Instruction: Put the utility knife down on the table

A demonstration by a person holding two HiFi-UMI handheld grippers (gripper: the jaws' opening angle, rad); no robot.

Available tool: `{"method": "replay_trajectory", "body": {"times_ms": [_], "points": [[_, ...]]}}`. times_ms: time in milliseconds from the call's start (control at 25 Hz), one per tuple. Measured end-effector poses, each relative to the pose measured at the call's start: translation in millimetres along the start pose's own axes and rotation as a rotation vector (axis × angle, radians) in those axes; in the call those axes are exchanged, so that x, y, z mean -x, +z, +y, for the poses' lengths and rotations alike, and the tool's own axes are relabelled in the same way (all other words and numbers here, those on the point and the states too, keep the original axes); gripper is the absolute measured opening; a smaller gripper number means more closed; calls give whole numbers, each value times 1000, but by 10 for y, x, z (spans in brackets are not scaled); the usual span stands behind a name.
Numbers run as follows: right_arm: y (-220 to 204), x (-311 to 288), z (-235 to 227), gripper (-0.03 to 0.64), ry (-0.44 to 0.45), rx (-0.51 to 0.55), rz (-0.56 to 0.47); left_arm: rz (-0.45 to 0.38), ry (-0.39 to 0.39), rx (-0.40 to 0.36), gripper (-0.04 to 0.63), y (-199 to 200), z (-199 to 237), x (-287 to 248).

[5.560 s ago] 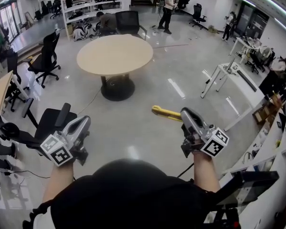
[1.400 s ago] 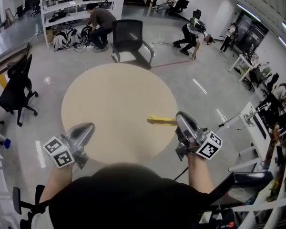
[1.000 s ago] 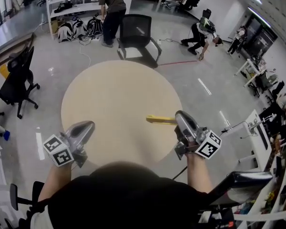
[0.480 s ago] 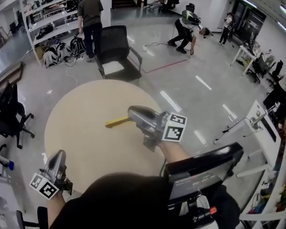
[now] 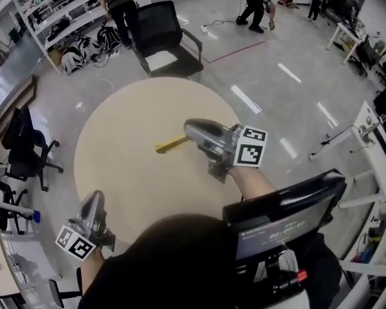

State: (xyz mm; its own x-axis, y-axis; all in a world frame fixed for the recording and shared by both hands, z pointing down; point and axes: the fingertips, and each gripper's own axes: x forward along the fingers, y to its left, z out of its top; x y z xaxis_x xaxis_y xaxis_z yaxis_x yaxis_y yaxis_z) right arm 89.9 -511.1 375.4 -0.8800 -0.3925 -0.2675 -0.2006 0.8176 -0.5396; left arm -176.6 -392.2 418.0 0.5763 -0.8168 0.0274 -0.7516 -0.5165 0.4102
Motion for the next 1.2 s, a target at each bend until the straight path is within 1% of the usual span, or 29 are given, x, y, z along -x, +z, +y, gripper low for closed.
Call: {"method": "replay_trajectory", "body": {"times_ms": [120,200,320,440,560,800,1000,1200], "points": [[-83,-132,117,58,-53,21,-8,17,-61,20,0,-6,188,-7],[-138,-262,233,58,-76,31,-1,25,-98,27,0,108,281,16],[-213,-417,361,58,-97,36,12,23,-126,30,0,229,408,70],[-217,-435,388,58,-113,50,22,-6,-136,40,0,212,503,88],[-194,-479,350,58,-114,63,26,-27,-115,43,0,225,629,129],[-152,-647,85,58,-78,55,43,-54,-35,10,0,345,848,121],[-95,-798,-288,58,-61,34,43,-53,30,-4,0,406,1105,12],[-57,-1057,-786,58,-65,12,47,-50,68,-5,0,481,1508,-207]]}}
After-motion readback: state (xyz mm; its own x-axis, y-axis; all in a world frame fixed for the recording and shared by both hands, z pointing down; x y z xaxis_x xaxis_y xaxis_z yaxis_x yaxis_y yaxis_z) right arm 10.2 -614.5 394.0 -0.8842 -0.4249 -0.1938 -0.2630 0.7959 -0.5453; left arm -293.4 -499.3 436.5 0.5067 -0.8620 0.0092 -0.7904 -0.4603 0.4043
